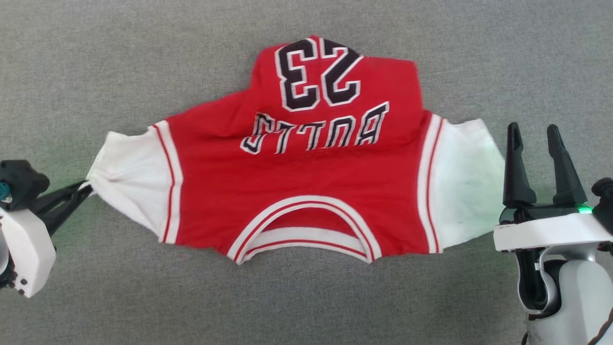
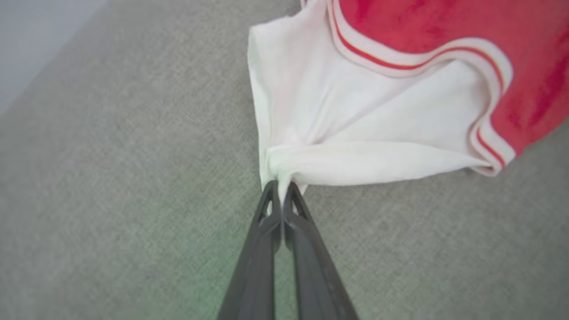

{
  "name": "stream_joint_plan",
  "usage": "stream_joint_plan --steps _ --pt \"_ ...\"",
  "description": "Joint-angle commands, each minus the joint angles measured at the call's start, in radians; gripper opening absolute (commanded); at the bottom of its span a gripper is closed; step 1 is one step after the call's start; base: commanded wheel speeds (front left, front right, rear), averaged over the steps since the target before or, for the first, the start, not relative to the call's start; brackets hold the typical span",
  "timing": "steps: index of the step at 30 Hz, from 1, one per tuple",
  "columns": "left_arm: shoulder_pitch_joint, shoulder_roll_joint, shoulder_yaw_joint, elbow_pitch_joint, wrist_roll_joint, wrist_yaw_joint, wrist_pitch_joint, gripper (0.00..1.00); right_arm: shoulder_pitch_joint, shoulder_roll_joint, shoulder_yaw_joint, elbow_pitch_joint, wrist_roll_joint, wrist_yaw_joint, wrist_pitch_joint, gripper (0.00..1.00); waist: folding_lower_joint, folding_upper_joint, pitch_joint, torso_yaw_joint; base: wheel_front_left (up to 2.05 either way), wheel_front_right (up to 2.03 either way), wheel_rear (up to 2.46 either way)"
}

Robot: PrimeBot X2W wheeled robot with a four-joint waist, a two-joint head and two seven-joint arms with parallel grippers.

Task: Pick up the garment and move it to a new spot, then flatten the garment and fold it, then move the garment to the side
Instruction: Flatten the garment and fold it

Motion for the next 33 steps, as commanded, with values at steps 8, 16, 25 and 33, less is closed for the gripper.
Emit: stream_joint_plan --steps 8,16,25,33 --pt "0.046 -0.066 0.001 0.162 -0.033 0.003 -0.050 0.00 0.021 -0.001 -0.012 -0.067 -0.036 0.000 0.061 1.00 0.0000 0.0000 -0.019 0.007 0.00 0.00 0.00" --pt "0.024 -0.108 0.001 0.162 -0.124 0.003 -0.137 0.97 0.033 0.000 0.018 -0.106 -0.080 0.000 0.122 1.00 0.0000 0.0000 -0.060 0.035 0.00 0.00 0.00" --pt "0.076 -0.169 0.166 0.164 -0.208 0.003 -0.176 1.00 0.048 -0.004 0.100 -0.153 -0.208 0.000 0.274 1.00 0.0000 0.0000 -0.110 0.093 0.00 0.00 0.00" --pt "0.407 -0.386 0.667 0.139 -0.050 0.003 -0.177 1.00 0.115 -0.210 0.245 -0.268 -0.179 0.000 0.530 1.00 0.0000 0.0000 -0.132 0.151 0.00 0.00 0.00"
